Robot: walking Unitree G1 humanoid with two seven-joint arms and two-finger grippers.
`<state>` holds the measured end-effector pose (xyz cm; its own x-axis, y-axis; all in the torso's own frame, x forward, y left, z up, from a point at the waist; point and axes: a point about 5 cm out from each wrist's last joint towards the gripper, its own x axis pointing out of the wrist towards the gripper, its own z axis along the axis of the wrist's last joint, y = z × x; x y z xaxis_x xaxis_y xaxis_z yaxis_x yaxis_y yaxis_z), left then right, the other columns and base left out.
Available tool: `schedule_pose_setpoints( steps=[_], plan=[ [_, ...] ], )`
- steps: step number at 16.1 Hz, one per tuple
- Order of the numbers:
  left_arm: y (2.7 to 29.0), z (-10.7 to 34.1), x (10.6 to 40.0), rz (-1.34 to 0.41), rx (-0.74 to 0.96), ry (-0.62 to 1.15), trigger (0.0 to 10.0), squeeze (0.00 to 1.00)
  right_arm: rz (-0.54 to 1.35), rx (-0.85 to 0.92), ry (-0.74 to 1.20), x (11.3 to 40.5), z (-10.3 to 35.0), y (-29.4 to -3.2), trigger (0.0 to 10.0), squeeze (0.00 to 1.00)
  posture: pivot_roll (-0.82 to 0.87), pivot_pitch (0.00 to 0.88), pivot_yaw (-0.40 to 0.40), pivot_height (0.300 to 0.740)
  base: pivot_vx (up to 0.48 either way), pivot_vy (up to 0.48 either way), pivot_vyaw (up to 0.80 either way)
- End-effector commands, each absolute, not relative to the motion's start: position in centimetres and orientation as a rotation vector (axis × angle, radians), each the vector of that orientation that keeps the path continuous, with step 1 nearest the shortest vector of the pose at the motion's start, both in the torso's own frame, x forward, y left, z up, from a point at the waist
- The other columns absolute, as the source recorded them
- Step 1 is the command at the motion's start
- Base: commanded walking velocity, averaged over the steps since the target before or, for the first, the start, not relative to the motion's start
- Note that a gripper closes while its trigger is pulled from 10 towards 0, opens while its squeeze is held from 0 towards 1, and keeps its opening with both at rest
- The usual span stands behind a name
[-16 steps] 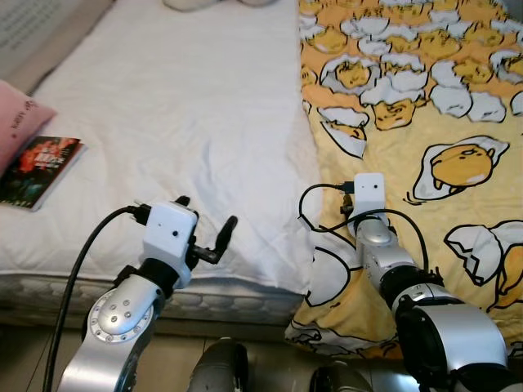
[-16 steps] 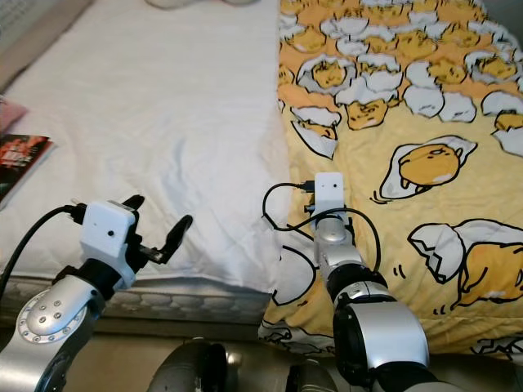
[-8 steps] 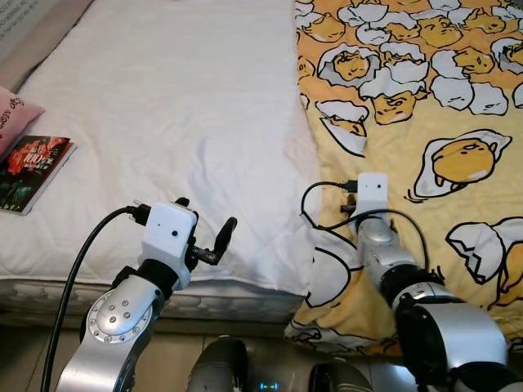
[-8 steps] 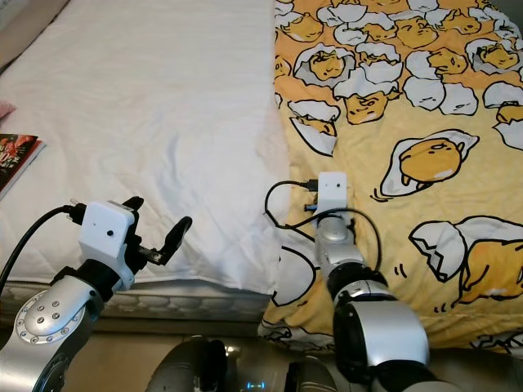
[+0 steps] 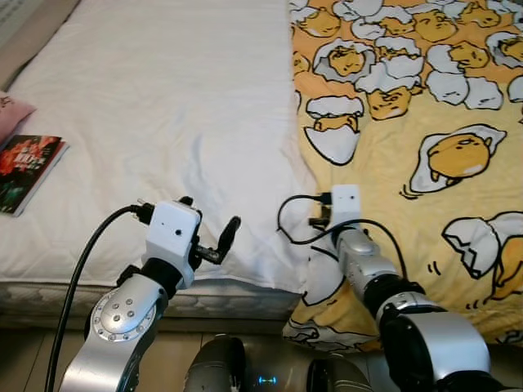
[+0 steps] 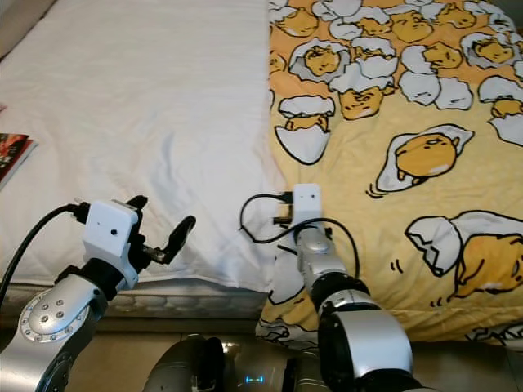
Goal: Clean up the room
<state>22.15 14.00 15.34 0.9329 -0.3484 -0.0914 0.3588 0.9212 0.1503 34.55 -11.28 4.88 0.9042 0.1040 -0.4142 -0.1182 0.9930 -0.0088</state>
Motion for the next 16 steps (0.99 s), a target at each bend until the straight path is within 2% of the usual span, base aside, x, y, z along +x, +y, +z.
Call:
schedule_pose_setpoints(
  steps=[1, 7, 9, 10, 11, 13, 16],
  plan=[
    [14.0, 15.0, 22.2, -0.36, 0.165, 0.081, 10.0, 0.0, 0.205, -0.046, 0.463, 33.3, 3.5, -9.6, 0.0, 0.0, 0.2, 0.192, 0.03, 0.711, 0.0, 0.0, 0.0],
    [13.9, 15.0, 22.5, -0.353, 0.159, 0.073, 10.0, 0.0, 0.402, 0.003, 0.428, 31.2, 2.7, -5.3, 0.0, 0.0, 0.19, 0.178, 0.018, 0.711, 0.0, 0.0, 0.0],
    [13.8, 14.9, 22.7, -0.35, 0.159, 0.07, 10.0, 0.0, 0.409, -0.06, 0.411, 31.0, 2.5, -5.5, 0.0, 0.0, 0.18, 0.167, 0.014, 0.711, 0.0, 0.0, 0.0],
    [13.7, 14.9, 22.8, -0.35, 0.159, 0.068, 10.0, 0.0, 0.394, -0.099, 0.372, 31.2, 2.8, -6.0, 2.9, 0.0, 0.18, 0.158, 0.009, 0.711, 0.0, 0.0, 0.0],
    [13.7, 14.8, 23.0, -0.349, 0.159, 0.066, 10.0, 0.0, 0.4, -0.139, 0.338, 31.2, 3.0, -6.2, 10.0, 0.0, 0.18, 0.148, 0.006, 0.711, 0.0, 0.0, 0.0],
    [13.5, 15.0, 24.2, -0.327, 0.167, 0.025, 10.0, 0.0, 0.313, -0.219, 0.147, 31.4, 4.6, -8.1, 10.0, 0.0, 0.17, 0.093, -0.018, 0.711, 0.0, 0.0, 0.0],
    [13.7, 15.0, 25.3, -0.279, 0.172, 0.0, 10.0, 0.0, 0.217, -0.223, 0.039, 31.8, 6.2, -9.6, 10.0, 0.0, 0.15, 0.035, -0.036, 0.711, 0.0, 0.0, 0.0]
  ],
)
